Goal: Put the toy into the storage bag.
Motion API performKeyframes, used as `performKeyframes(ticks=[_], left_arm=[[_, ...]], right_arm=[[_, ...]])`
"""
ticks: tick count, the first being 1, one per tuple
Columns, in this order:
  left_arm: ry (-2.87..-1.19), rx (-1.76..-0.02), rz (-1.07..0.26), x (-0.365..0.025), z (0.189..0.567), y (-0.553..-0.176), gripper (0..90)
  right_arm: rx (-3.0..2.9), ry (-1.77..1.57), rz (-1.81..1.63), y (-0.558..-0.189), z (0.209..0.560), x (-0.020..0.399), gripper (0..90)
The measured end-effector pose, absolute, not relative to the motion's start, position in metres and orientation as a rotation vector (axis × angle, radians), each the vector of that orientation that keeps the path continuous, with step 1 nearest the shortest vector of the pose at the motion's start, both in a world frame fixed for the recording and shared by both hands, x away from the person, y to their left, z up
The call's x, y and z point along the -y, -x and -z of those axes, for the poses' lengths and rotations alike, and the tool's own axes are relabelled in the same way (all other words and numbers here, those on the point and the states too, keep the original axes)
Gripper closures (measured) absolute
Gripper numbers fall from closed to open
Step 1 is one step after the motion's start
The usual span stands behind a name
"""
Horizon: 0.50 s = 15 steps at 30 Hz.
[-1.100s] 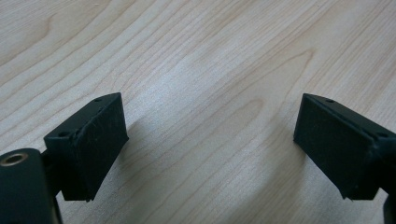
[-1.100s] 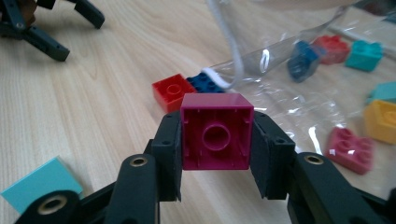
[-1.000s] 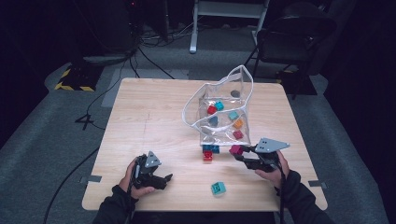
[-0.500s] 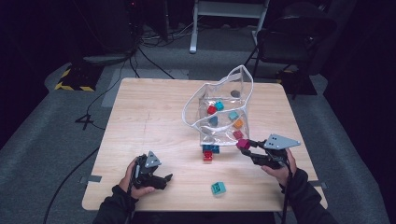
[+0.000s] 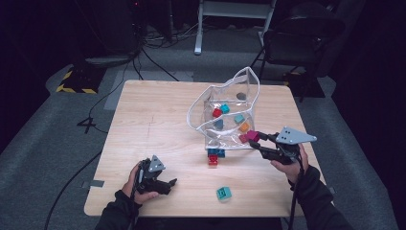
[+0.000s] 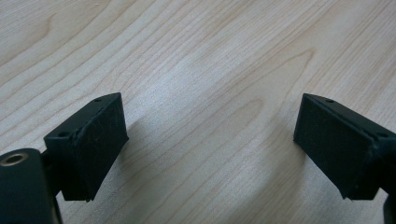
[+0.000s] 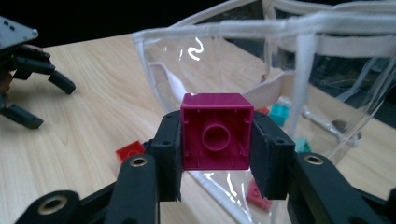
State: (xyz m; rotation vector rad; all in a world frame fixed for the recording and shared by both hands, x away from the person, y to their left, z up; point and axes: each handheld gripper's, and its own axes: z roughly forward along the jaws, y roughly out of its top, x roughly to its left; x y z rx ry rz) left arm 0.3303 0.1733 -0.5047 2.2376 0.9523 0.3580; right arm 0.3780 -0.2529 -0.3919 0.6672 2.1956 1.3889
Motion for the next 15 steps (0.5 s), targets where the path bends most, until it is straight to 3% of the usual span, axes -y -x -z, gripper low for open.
performKeyframes(ticks=[15], left_arm=[[-2.238, -0.951, -0.358, -0.173, 0.505, -0.33, 9.8]], right_arm=[[-2.102, -0.636, -1.395, -0.388, 0.339, 0.249, 59.6]])
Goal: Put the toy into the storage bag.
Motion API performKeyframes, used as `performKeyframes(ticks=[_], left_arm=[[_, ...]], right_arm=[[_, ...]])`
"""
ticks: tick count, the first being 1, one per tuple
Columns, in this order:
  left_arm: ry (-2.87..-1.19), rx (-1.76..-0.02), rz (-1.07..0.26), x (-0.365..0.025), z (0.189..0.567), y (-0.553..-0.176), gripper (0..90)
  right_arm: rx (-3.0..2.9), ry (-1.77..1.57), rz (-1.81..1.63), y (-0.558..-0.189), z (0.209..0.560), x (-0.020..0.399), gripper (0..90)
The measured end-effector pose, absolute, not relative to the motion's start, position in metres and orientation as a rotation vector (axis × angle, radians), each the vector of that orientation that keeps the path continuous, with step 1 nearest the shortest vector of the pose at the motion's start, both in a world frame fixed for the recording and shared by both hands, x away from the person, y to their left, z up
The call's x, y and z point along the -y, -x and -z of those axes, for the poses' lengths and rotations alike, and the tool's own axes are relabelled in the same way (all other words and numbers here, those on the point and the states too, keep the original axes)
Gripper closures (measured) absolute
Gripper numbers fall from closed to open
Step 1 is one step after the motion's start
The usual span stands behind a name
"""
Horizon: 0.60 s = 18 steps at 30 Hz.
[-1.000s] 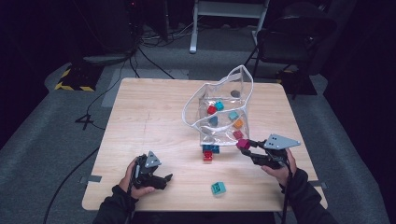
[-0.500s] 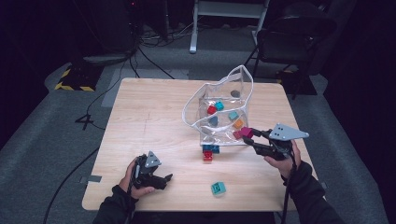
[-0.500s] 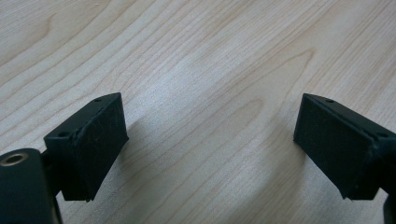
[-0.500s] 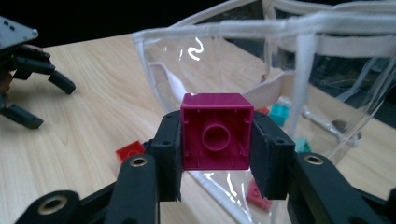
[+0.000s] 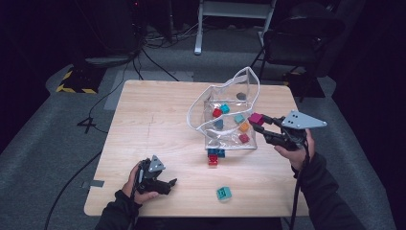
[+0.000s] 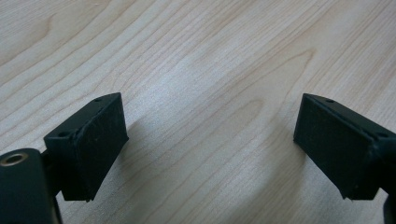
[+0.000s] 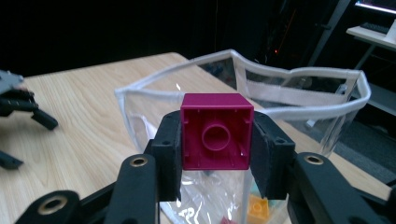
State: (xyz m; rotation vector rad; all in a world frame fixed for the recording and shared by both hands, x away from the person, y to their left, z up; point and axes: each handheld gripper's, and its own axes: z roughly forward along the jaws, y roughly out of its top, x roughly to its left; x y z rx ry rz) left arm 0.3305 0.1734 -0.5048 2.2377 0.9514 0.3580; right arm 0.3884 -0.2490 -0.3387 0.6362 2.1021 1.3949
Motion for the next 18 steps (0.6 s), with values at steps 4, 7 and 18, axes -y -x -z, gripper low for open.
performKeyframes(ticks=[4, 7, 18], left_arm=[[-2.238, -0.952, -0.358, -0.173, 0.505, -0.33, 9.8], [-2.238, -0.951, -0.358, -0.173, 0.505, -0.33, 9.8], [-2.238, -0.951, -0.358, -0.173, 0.505, -0.33, 9.8]], right_arm=[[-2.086, -0.637, -1.385, -0.393, 0.328, 0.248, 59.6], [-2.078, -0.636, -1.38, -0.396, 0.321, 0.245, 59.6], [-2.084, -0.663, -1.361, -0.414, 0.308, 0.231, 59.6]])
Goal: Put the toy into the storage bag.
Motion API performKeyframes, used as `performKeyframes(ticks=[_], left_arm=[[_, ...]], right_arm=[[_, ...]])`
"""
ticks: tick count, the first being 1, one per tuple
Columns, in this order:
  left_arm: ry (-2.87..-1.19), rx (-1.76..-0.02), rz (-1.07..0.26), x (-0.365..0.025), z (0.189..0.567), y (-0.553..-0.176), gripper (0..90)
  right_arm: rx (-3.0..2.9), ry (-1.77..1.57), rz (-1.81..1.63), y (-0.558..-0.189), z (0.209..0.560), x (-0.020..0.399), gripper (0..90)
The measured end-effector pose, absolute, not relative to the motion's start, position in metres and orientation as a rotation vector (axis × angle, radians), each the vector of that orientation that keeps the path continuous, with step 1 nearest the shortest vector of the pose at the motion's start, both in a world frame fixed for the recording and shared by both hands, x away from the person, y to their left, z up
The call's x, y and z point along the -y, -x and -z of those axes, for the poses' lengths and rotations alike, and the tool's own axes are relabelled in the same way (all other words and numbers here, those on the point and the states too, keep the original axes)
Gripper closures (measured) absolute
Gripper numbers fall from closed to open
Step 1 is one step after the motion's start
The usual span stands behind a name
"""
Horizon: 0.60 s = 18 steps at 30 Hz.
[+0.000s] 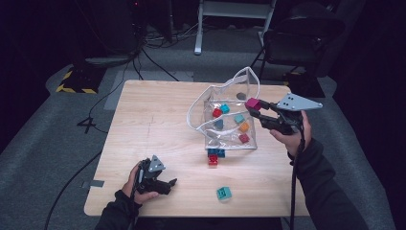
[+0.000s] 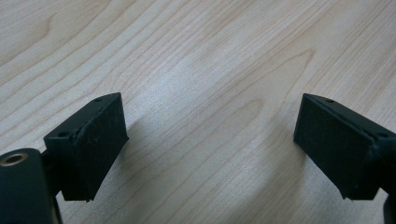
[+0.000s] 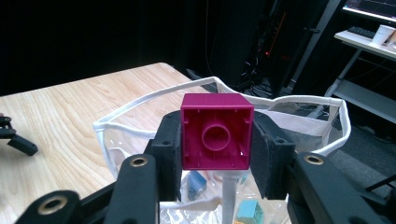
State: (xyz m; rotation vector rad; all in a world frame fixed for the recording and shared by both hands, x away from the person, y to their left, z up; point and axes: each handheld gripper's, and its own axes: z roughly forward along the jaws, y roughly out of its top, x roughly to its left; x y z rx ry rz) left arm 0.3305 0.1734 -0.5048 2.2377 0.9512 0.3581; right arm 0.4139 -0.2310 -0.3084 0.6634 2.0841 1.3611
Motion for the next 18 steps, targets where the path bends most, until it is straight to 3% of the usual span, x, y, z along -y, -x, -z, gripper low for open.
performKeyframes(ticks=[18], left_arm=[[-2.238, -0.951, -0.358, -0.173, 0.505, -0.33, 9.8]], right_arm=[[-2.09, -0.711, -1.3, -0.44, 0.306, 0.21, 59.6]])
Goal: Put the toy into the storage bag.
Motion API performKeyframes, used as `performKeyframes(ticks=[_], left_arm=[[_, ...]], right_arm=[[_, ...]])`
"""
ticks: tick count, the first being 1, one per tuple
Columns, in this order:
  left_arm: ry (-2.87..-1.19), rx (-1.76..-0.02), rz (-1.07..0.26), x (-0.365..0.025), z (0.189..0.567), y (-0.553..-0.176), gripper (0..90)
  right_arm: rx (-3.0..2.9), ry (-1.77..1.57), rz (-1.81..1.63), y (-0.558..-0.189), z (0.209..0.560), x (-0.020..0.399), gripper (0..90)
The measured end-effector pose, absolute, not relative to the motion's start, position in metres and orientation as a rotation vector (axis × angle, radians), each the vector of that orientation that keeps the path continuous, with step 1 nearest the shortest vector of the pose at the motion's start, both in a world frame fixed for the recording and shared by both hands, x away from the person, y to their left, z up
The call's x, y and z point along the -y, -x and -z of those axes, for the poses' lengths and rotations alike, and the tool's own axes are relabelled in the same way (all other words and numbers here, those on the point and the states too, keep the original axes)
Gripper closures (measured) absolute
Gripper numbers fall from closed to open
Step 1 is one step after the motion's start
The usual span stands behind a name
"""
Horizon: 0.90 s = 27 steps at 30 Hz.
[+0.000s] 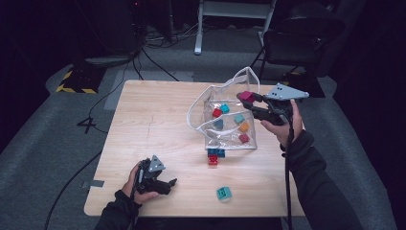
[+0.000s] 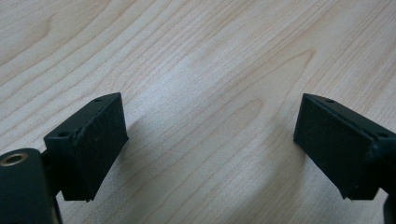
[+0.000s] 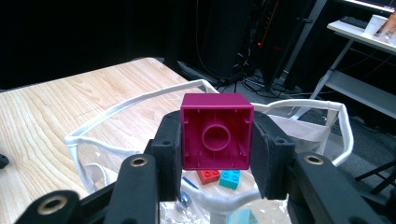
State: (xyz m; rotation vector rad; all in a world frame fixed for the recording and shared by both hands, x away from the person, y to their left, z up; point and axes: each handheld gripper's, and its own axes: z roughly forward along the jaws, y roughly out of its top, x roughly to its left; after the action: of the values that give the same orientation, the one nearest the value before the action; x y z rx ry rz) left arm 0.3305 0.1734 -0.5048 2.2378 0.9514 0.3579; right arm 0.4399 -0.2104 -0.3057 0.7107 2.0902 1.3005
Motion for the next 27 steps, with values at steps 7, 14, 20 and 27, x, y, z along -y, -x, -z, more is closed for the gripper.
performKeyframes(ticks=[7, 14, 20, 27], left_arm=[[-2.237, -0.952, -0.357, -0.173, 0.505, -0.33, 9.8], [-2.237, -0.952, -0.358, -0.173, 0.505, -0.33, 9.8], [-2.238, -0.952, -0.358, -0.173, 0.505, -0.33, 9.8], [-2.238, -0.951, -0.358, -0.173, 0.505, -0.33, 9.8]], right_arm=[[-2.105, -0.736, -1.278, -0.45, 0.31, 0.202, 59.6], [-2.077, -0.769, -1.253, -0.457, 0.315, 0.197, 58.8], [-2.084, -0.769, -1.241, -0.457, 0.318, 0.196, 58.2], [-2.08, -0.715, -1.302, -0.445, 0.314, 0.199, 52.6]])
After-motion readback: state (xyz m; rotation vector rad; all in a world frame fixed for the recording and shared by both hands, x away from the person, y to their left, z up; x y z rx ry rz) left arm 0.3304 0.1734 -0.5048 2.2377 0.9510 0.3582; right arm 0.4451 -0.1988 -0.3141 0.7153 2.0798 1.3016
